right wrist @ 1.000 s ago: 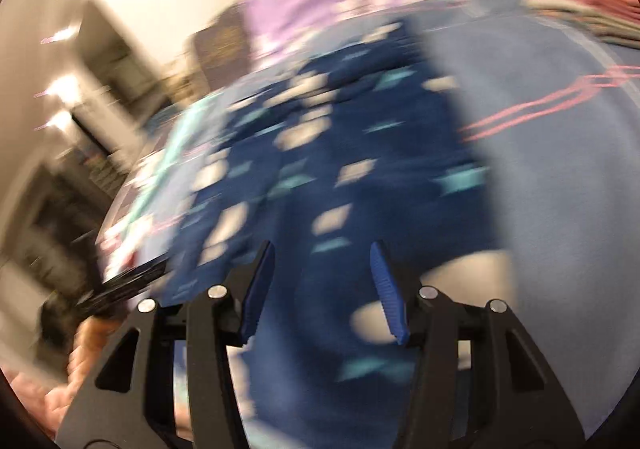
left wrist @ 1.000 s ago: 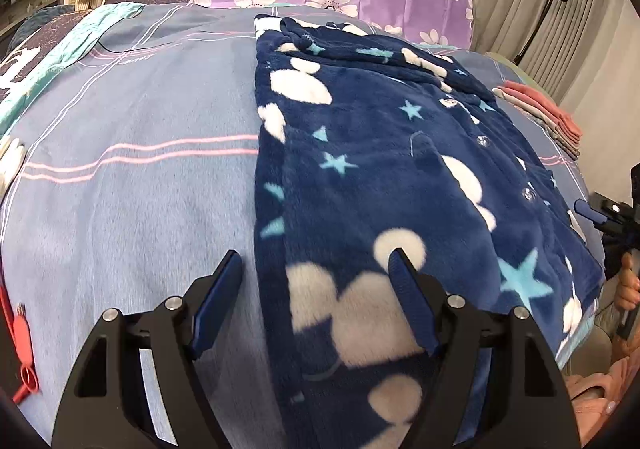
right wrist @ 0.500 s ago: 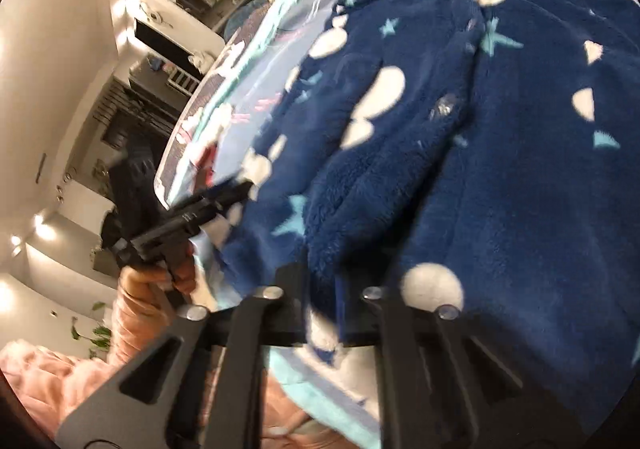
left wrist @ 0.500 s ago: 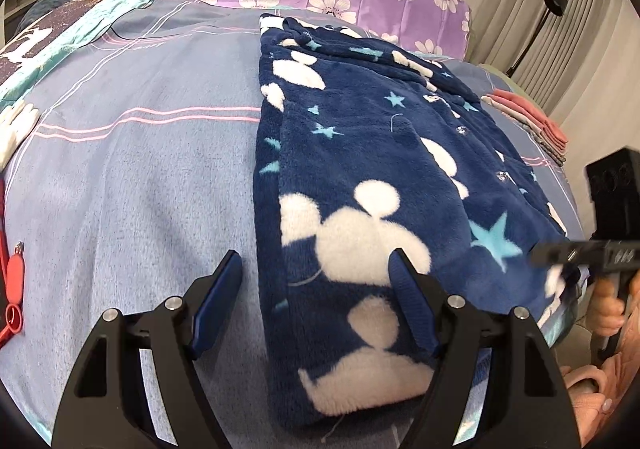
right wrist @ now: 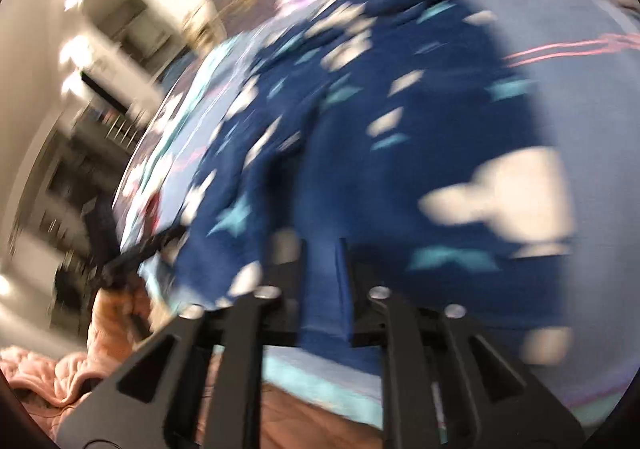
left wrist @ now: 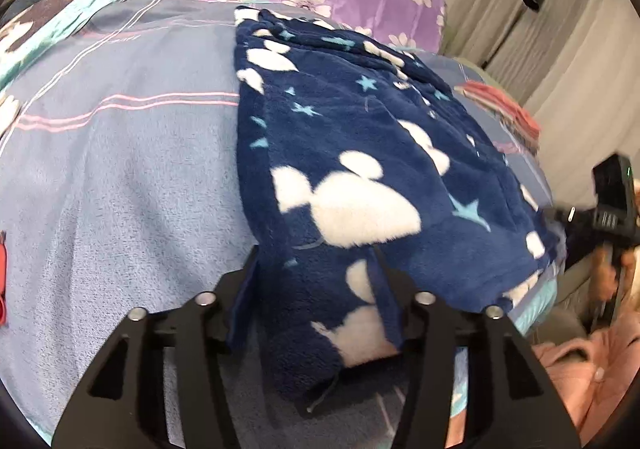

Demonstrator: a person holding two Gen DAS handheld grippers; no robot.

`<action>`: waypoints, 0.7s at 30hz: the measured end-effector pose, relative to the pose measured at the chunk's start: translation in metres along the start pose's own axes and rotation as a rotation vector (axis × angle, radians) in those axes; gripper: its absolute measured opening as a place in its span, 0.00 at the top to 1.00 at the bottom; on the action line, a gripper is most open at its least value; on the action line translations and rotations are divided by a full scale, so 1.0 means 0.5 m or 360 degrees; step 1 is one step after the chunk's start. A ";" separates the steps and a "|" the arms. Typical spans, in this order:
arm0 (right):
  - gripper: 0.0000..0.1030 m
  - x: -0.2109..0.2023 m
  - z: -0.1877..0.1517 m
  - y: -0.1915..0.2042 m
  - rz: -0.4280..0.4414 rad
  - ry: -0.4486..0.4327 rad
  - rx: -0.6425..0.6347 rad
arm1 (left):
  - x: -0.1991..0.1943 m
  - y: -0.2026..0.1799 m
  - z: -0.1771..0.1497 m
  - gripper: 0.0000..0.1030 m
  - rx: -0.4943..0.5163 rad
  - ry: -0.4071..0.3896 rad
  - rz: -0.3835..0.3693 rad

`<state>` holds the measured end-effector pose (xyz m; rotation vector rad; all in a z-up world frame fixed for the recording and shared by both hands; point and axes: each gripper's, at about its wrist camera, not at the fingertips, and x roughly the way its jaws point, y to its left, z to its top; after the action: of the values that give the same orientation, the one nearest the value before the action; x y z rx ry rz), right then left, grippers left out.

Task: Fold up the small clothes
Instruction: 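Grasp the sleepsuit foot with the left gripper and lift it toward the collar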

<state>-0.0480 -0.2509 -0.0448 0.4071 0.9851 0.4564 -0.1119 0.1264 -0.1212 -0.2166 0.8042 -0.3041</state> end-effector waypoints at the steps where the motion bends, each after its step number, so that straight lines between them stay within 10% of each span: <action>1: 0.68 -0.023 0.001 -0.021 -0.0059 -0.0053 0.0036 | 0.002 -0.008 -0.001 0.42 0.0036 0.0011 0.0016; 6: 0.59 -0.069 -0.022 -0.134 -0.0192 -0.0100 0.0325 | 0.006 -0.010 0.005 0.39 0.0006 0.0039 0.0020; 15: 0.42 0.037 -0.033 -0.149 0.0281 0.0107 0.0415 | 0.008 0.011 -0.002 0.42 -0.0103 0.0078 -0.0208; 18: 0.76 0.064 -0.008 -0.138 0.0378 0.0174 0.0408 | 0.023 0.020 0.005 0.54 -0.0211 0.0043 -0.0291; 21: 0.84 0.068 0.002 -0.123 0.0397 0.0149 0.0386 | 0.025 0.015 0.014 0.78 -0.0246 0.0021 -0.0299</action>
<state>-0.0199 -0.2839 -0.1003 0.7378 1.0900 0.5872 -0.0974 0.1296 -0.1272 -0.4375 0.8225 -0.4210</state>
